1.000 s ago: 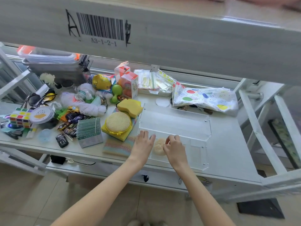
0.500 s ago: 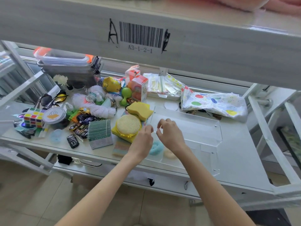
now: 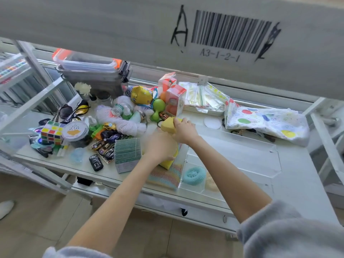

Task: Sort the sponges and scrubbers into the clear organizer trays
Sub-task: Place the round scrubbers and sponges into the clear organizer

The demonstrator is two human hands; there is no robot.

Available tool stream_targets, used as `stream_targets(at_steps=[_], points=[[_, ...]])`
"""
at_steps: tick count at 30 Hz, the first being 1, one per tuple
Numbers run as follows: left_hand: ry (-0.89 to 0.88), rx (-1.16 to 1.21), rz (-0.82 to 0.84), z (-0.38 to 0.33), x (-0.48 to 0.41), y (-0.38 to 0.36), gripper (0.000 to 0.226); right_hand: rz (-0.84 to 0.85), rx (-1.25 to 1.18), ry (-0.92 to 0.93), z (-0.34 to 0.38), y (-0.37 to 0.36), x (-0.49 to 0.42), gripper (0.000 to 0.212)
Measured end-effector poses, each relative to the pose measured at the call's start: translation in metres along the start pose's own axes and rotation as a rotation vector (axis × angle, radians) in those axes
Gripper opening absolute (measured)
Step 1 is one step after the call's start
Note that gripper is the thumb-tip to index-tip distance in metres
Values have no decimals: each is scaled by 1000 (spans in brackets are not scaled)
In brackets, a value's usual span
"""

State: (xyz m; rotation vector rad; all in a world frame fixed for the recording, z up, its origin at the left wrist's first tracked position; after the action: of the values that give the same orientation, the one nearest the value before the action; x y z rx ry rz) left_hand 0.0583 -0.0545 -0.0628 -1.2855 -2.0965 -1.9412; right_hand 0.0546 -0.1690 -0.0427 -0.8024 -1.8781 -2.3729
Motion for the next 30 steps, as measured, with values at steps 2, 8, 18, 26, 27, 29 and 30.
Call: stream_targets(at_steps=[2,8,18,26,27,29,30], points=[[-3,22,4,-4,-2,1,84,-15,-22,-10,1,-1,-6,42],[37,51,-49,-11,-5,-2,81,-94,-95,1,5,-9,-9,35],[-12,196,-158,0,4,4,95,-384,-153,65,7,19,35,43],[-364,283,-94,-76,74,-22,83,-285,-286,-31,-78,21,137,54],[-420,292,-64,-90,81,-32,83,-257,-293,-51,-94,16,153,52],[-507,289,-12,-115,90,-52,85,-216,-306,-101,-127,5,183,51],[-547,286,11,-128,93,-61,86,-208,-316,-128,-142,-1,197,51]])
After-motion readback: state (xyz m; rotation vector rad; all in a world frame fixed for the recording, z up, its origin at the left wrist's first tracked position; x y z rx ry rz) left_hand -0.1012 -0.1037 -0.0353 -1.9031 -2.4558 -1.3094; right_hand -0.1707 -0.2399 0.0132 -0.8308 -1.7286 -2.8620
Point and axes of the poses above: each hand's wrist, its own x-axis away from the middle knuckle, its own y-axis out of the back of the hand, z = x × y, the point moved 5 cm from there along -x, towards the middle knuckle, and after that the axes turned 12 degrees about z, right-handed, at the moved point
